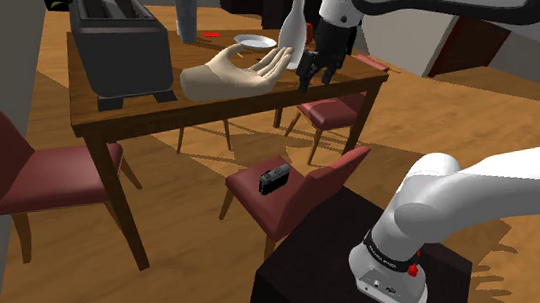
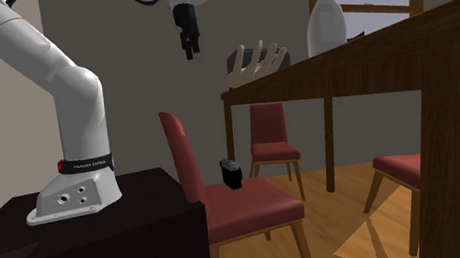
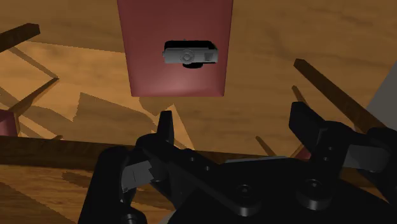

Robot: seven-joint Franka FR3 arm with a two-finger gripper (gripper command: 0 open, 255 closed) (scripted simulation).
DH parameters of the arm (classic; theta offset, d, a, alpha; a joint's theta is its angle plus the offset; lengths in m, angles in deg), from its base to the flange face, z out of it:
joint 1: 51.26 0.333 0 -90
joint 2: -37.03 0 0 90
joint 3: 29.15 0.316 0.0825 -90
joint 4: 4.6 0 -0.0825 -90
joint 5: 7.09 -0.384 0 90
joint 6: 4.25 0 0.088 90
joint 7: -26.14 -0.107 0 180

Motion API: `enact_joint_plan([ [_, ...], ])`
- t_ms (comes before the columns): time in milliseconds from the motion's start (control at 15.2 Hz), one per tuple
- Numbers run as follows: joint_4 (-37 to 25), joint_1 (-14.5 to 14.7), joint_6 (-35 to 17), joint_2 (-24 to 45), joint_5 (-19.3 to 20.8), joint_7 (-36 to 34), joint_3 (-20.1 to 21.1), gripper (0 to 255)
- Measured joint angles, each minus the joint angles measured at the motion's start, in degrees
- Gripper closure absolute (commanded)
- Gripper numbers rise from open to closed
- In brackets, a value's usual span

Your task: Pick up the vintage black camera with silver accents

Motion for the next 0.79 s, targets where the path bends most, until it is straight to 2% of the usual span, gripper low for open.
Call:
enact_joint_plan([
  [264,3.24,1.09,-3.52,0.56,1.24,4.47,-1.41,0],
  [792,13.77,4.85,-18.98,6.17,6.24,21.29,-6.99,0],
])
